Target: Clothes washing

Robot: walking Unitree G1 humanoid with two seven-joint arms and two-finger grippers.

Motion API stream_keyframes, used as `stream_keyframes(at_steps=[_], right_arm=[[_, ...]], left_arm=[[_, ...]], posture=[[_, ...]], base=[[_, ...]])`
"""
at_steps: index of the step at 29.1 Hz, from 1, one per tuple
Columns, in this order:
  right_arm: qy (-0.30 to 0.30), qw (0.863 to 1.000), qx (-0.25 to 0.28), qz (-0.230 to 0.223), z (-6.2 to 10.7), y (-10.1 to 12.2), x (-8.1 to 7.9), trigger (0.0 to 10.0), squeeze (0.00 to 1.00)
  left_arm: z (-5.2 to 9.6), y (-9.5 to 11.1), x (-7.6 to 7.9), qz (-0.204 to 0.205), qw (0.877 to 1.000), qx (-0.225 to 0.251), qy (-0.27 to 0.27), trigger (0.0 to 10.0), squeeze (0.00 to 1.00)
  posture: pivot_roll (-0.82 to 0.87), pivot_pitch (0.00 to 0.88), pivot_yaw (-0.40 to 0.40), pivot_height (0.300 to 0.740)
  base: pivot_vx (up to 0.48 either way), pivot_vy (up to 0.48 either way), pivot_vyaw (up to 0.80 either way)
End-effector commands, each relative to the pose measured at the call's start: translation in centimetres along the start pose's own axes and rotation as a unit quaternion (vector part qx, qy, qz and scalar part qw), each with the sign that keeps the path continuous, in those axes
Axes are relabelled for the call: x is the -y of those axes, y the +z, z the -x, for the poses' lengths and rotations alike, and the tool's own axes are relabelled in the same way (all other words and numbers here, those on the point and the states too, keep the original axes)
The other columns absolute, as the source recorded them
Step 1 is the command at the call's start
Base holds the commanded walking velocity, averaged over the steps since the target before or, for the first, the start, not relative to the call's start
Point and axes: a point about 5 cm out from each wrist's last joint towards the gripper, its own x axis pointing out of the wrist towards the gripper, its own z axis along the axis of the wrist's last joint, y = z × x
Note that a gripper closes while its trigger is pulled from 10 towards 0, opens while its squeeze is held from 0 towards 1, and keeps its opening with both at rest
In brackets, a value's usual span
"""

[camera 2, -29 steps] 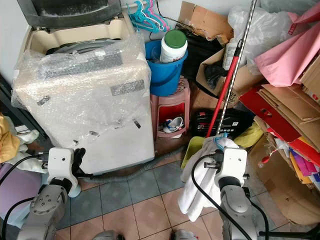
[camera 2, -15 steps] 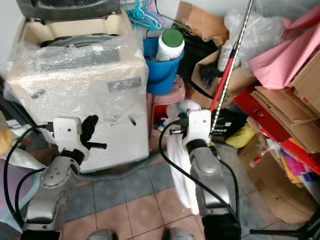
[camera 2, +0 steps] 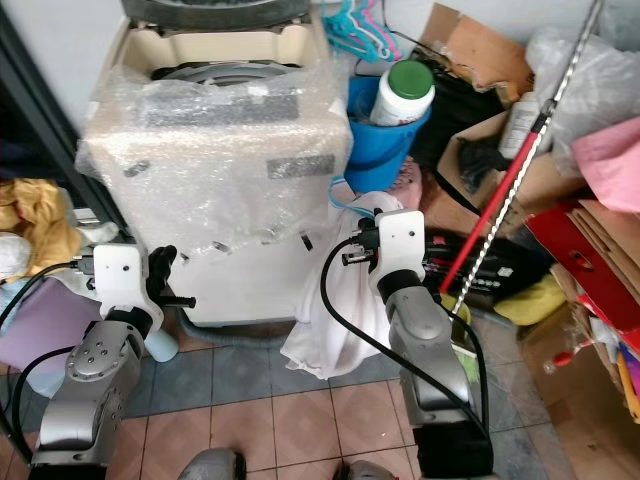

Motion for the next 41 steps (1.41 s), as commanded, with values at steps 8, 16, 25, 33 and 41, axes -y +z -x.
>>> stream_keyframes(at_steps=[8,16,25,33,41], right_arm=[[0.052,0.998,0.034,0.007,-0.5,1.5,-1.3,10.0,0.0],[0.068,0.997,0.041,0.01,-0.7,1.7,-1.7,10.0,0.0],[0.165,0.982,0.084,0.027,-1.8,3.9,-3.4,10.0,0.0],[0.181,0.977,0.109,0.006,-2.9,5.8,-3.7,10.0,0.0],[0.258,0.956,0.138,0.031,-4.7,8.4,-4.1,10.0,0.0]], left_arm=[[-0.3,0.2,-0.6,0.003,1.0,-0.003,0.017,10.0,0.0],[0.0,-0.1,-0.2,0.014,1.0,-0.008,0.014,10.0,0.0],[-0.1,-0.3,0.1,0.023,0.999,-0.018,0.02,10.0,0.0],[-0.1,-0.2,0.2,0.022,0.999,-0.017,0.02,10.0,0.0],[-0.6,-0.2,0.7,0.026,0.999,-0.018,0.014,10.0,0.0]], posture=[[-0.05,0.0,0.004,0.74],[-0.04,0.0,-0.006,0.74],[-0.03,0.0,-0.01,0.74],[-0.03,0.0,-0.003,0.74],[-0.04,0.0,0.008,0.74]], base=[[0.37,0.0,0.54],[0.42,0.0,0.0],[0.369,0.217,0.18],[0.275,0.394,0.79],[0.034,0.407,0.78]])
